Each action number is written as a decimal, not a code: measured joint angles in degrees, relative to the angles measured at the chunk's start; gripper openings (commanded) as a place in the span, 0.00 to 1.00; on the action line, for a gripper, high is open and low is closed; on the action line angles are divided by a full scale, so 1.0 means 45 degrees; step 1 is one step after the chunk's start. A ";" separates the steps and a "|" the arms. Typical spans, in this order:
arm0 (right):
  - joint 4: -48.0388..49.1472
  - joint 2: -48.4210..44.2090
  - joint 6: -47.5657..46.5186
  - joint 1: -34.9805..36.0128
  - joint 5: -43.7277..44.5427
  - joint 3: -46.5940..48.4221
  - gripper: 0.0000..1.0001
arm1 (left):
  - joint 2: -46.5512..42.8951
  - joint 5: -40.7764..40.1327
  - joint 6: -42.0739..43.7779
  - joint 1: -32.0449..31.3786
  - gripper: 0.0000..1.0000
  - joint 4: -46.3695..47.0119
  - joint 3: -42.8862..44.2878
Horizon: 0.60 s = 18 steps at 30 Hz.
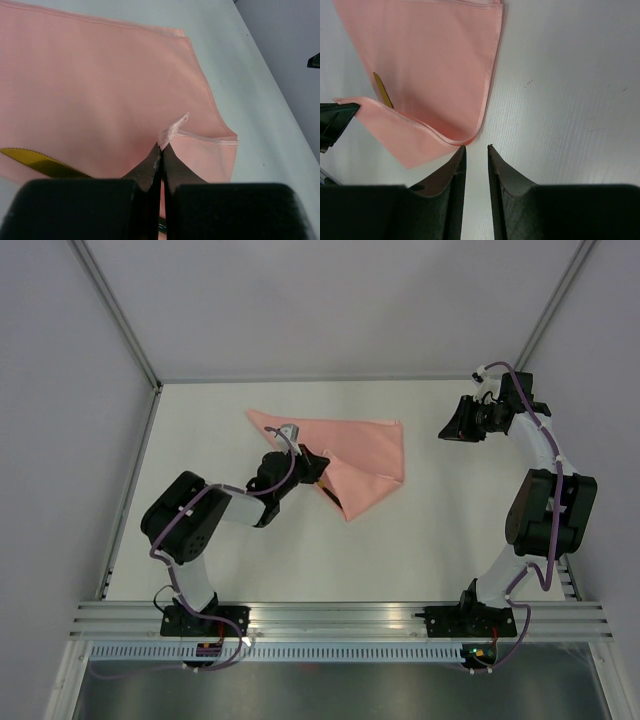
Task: Fold the napkin, place the utensils inside, and roll it up
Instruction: Fold the napkin at the center of the board.
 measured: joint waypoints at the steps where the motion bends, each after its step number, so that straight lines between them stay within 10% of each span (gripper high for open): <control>1: 0.0000 0.0000 0.0005 0.0000 -0.0005 0.0000 0.29 | 0.0039 0.0141 -0.0044 0.0160 0.04 0.0000 0.0000; 18: 0.0010 0.0000 0.0000 0.0165 0.0015 0.0000 0.29 | 0.1355 0.1729 -0.1209 0.1661 0.05 0.0010 -0.0010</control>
